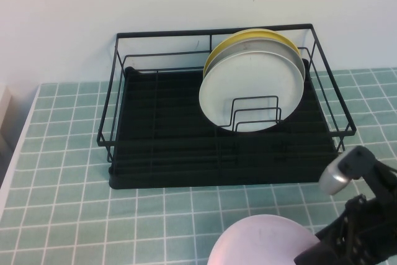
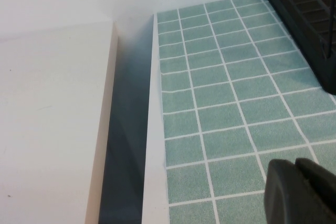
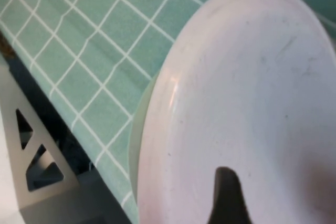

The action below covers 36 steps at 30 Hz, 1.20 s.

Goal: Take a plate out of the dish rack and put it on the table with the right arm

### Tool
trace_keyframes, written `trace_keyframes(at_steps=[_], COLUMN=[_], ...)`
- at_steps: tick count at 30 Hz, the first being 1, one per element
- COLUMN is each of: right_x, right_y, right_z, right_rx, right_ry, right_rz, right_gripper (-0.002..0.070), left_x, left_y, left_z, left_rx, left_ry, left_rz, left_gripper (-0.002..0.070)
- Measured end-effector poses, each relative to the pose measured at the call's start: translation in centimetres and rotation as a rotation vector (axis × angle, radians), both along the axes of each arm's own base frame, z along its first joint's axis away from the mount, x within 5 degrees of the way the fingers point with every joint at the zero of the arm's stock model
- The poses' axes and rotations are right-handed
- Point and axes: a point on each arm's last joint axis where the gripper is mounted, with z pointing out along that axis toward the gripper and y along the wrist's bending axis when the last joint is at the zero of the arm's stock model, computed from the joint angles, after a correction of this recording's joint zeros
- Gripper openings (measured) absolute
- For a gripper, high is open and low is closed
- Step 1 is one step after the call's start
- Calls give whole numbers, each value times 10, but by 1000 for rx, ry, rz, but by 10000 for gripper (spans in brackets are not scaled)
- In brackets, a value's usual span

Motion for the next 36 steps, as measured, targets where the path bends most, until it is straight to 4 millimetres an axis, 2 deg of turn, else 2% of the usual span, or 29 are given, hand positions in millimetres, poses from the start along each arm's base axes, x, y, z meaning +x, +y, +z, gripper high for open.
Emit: trace_keyframes(at_steps=[5,11,13,16,20,23,27,31,36], right_x=[10,24,28,28,0,-29,-70,-101,-122], right_y=[3,-10,-15,-18,-24,-30,-44,-56,-66], right_z=[31,74,88,111,153,179,194,183,156], right_rx=[-50,-290,-358,-367,-261,-140,-33,8,21], right_ry=[-30,-17,-23,-89,-267,-449,-655,-760,-805], right_rz=[152,198,170,129,80,25,-34,-78,-112], right_gripper=[450,438,399,274,82,25,6,0,-1], left_x=[0,0,0,0,0,0,0,0,0], left_y=[0,0,0,0,0,0,0,0,0], left_z=[0,0,0,0,0,0,0,0,0], left_rx=[0,0,0,0,0,0,-1,-1,-1], left_ry=[0,0,0,0,0,0,2,2,2], left_rz=[0,0,0,0,0,0,0,0,0], left_gripper=[-3,-3,-3,-3,-3,-3,-3,-3,-3])
